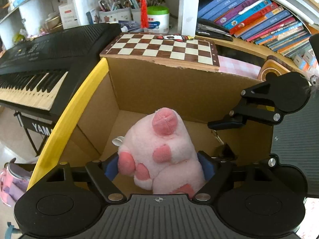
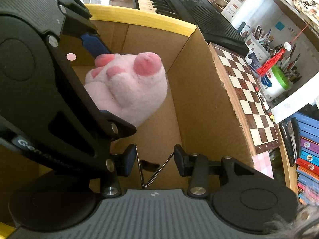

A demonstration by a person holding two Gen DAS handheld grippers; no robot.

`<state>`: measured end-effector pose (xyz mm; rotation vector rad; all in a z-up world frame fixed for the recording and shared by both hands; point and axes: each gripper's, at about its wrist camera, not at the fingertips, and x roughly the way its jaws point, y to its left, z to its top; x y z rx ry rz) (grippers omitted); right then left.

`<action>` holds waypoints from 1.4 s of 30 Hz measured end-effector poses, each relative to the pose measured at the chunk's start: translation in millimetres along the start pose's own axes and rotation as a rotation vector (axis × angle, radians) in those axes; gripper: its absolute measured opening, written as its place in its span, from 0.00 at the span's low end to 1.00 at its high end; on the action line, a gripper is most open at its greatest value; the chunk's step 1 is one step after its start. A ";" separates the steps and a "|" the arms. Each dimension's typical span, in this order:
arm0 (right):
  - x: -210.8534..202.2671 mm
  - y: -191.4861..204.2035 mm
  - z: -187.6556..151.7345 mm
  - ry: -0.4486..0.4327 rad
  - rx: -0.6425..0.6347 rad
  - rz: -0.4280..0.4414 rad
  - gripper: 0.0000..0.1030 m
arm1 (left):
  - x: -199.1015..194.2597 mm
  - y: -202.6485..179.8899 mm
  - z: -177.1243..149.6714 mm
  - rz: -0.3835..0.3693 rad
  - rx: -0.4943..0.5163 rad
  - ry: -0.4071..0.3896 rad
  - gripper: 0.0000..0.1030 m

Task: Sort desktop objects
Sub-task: 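Lower the pig into the yellow box and open the left tool, then withdraw the left tool up from the yellow box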

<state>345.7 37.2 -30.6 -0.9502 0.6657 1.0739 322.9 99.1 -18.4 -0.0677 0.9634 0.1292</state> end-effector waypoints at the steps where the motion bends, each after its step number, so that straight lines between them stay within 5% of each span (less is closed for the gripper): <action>1: -0.6 0.1 -0.3 -0.006 0.000 -0.005 0.37 | -1.7 0.0 -0.8 -0.001 -0.002 -0.013 0.81; 5: -7.8 -3.1 -1.3 -0.039 0.032 -0.033 0.49 | -10.0 0.1 -2.1 0.020 0.004 -0.070 0.84; 25: -130.3 4.2 -33.4 -0.312 0.378 -0.285 0.49 | -120.5 1.3 -22.9 -0.025 -0.048 -0.432 0.93; 42: -223.6 79.9 -88.0 -0.435 0.786 -0.458 0.55 | -187.1 17.9 -94.2 -0.048 -0.159 -0.512 0.94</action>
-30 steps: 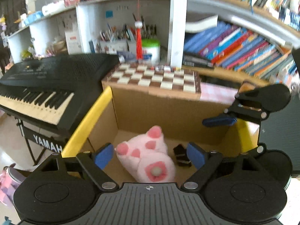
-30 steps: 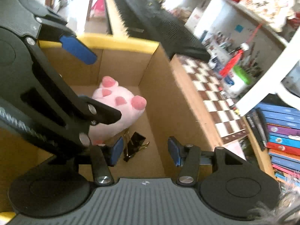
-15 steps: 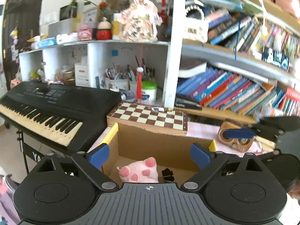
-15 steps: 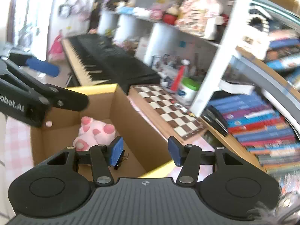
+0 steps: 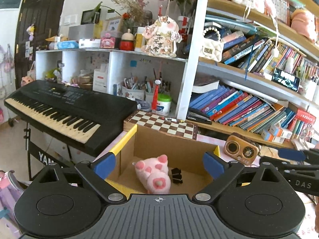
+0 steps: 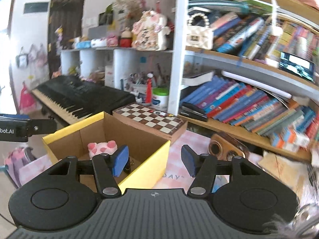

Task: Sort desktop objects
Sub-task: 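Withdraw the left tool up from the yellow box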

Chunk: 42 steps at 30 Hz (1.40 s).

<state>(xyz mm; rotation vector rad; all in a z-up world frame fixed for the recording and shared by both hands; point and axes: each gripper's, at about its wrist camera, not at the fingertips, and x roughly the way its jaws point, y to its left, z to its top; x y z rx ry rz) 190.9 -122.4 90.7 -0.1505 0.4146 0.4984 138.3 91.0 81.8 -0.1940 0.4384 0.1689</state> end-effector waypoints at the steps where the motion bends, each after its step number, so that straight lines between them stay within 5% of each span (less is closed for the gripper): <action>1: -6.2 1.2 -3.8 -0.001 0.012 -0.012 0.55 | -6.1 2.1 -2.8 -0.001 -0.007 -0.003 0.94; 8: -41.2 10.1 -30.0 0.023 0.123 -0.065 0.55 | -35.6 13.3 -18.4 -0.009 -0.028 -0.002 0.94; 42: -116.3 74.8 -140.6 0.194 0.161 -0.134 0.55 | -102.5 -12.4 -121.4 -0.022 0.156 0.146 0.94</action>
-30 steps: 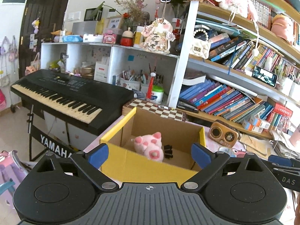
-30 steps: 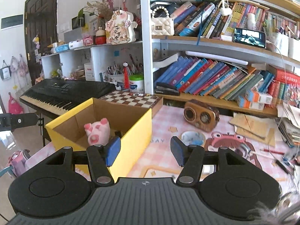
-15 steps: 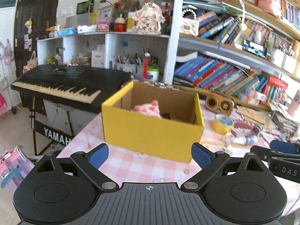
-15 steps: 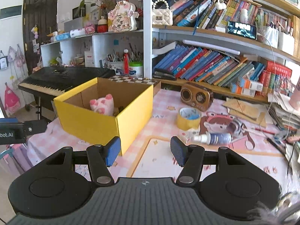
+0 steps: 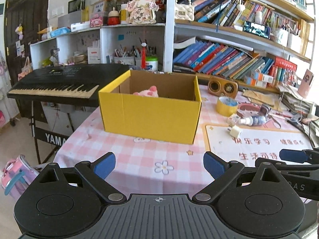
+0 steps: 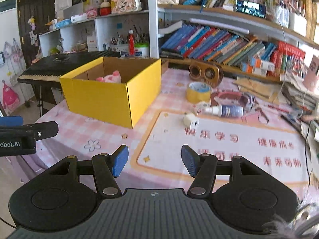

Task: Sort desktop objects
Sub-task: 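Withdraw the left tool up from the yellow box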

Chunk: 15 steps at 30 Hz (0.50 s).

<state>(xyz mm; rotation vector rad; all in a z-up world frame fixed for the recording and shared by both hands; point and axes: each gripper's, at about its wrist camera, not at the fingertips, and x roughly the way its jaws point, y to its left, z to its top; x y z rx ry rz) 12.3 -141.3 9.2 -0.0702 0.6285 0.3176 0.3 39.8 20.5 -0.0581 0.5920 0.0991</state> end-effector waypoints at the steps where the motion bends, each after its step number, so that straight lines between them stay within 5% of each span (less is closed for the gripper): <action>1: -1.8 1.2 -2.3 0.002 0.000 -0.002 0.56 | -1.4 -1.2 -1.8 0.000 0.005 0.003 0.94; 15: -23.0 5.7 -20.2 0.012 0.006 -0.028 0.61 | -11.4 -6.0 -16.4 -0.028 0.019 0.050 0.94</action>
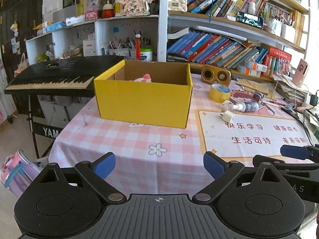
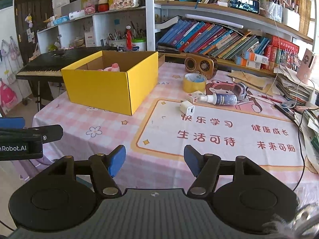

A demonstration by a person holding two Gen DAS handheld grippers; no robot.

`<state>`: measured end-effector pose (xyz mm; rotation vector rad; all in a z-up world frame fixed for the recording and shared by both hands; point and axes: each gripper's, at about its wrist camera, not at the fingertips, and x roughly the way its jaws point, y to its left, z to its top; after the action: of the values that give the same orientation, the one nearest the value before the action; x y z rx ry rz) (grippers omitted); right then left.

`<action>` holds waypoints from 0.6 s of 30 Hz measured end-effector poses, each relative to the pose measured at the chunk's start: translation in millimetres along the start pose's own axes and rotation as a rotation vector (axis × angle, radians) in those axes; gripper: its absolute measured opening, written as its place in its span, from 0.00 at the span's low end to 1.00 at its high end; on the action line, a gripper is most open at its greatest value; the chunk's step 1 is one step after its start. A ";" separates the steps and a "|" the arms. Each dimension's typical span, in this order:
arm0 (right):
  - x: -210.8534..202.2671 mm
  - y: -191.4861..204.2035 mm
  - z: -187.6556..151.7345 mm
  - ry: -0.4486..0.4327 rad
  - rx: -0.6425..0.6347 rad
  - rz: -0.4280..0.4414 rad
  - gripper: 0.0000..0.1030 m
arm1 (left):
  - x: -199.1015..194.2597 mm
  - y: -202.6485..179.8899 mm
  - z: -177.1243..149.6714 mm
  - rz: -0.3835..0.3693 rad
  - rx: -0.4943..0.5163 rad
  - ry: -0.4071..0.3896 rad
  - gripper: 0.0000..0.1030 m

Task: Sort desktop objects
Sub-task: 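Withdraw the left tool up from the yellow box, then move the left tool toward the white charger plug on the table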

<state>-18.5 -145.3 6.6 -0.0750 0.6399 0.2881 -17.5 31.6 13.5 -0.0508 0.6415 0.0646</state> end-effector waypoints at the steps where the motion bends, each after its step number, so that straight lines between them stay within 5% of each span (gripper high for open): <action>1: -1.1 -0.3 -1.1 0.001 0.000 -0.004 0.62 | 0.0 -0.9 -0.8 -0.003 0.001 0.001 0.94; 18: 1.3 -20.7 -6.5 0.040 0.045 -0.060 0.63 | 12.2 -26.0 -0.4 -0.097 0.062 0.027 0.94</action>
<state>-15.3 -165.8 0.2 -0.0568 0.6820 0.2145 -6.0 6.2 6.5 -0.0225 0.6672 -0.0497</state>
